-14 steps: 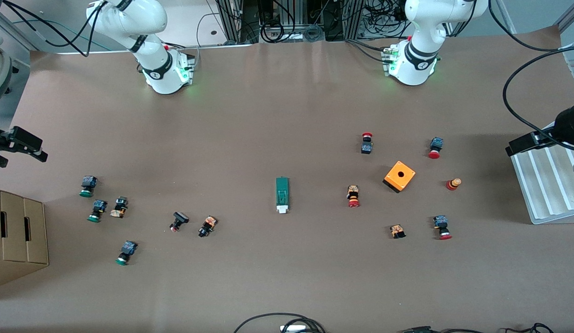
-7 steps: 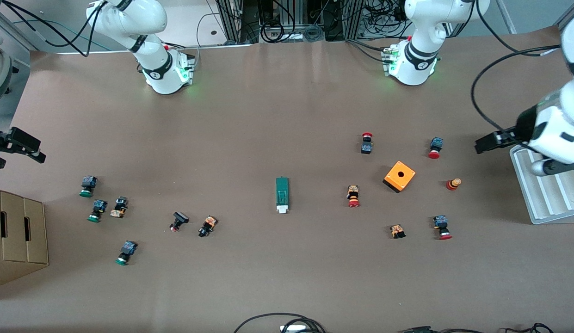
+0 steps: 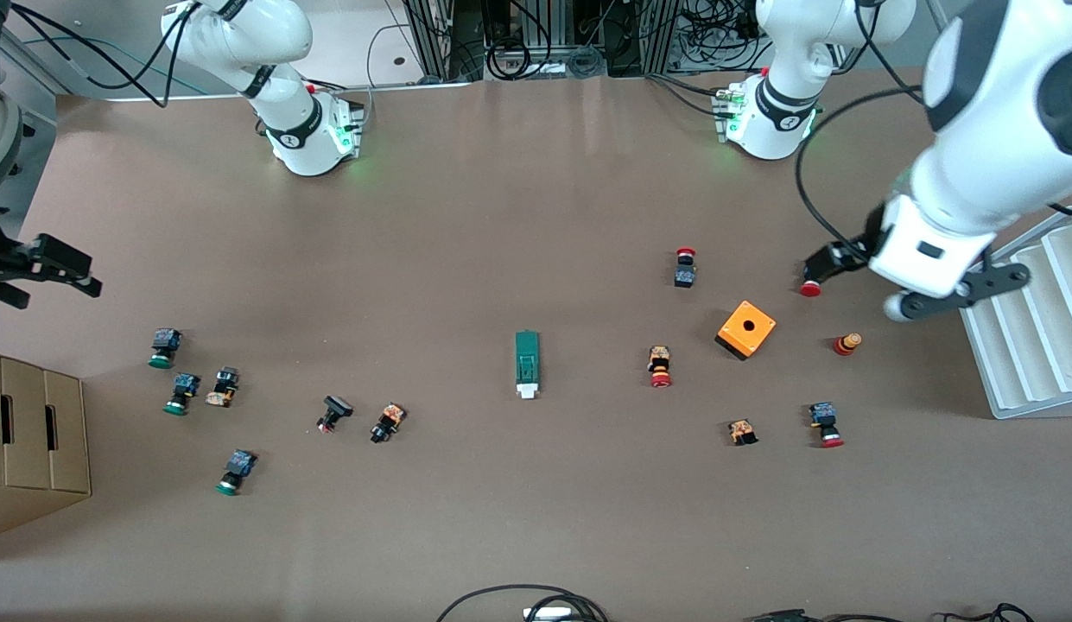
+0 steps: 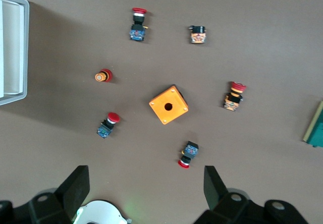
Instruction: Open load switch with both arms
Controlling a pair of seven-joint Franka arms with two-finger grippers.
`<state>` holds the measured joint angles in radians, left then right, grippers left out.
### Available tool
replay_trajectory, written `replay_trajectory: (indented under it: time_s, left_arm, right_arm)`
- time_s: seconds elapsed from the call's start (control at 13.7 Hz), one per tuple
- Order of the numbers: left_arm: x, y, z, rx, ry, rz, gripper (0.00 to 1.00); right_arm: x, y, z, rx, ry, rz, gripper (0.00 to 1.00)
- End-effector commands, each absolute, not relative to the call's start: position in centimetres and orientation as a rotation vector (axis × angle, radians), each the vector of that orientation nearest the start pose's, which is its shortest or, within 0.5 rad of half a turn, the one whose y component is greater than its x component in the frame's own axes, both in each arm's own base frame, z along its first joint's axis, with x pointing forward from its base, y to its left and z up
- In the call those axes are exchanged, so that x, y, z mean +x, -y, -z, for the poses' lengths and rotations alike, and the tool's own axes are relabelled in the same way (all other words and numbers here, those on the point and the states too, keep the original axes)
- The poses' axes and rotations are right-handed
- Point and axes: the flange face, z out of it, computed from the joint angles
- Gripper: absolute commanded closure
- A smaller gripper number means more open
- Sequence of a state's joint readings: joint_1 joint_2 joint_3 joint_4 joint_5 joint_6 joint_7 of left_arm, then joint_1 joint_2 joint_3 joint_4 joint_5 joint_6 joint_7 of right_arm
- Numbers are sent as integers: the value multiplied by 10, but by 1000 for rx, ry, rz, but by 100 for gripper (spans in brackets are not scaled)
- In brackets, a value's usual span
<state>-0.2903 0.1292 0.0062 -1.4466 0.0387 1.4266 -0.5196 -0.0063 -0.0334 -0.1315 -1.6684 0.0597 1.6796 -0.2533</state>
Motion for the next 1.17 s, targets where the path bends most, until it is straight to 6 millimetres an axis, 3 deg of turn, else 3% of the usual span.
replay_trajectory:
  time_s: [0.0, 0.29, 0.44, 0.88, 1.09]
  left_arm:
    - [529, 190, -628, -3022, 303, -119, 0]
    - [475, 300, -630, -2916, 302, 46, 0]
    - [453, 337, -630, -2920, 320, 92, 0]
    - [381, 419, -636, -2872, 440, 321, 0]
    - [328, 463, -637, -2851, 554, 467, 0]
  right_arm:
    - [551, 55, -606, -3095, 230, 59, 0]
    - [560, 46, -590, -3084, 261, 30, 0]
    - [560, 44, -589, -3079, 262, 19, 0]
    - [571, 29, -585, -3048, 263, 32, 0]
    - [584, 19, -565, -2958, 173, 3, 0]
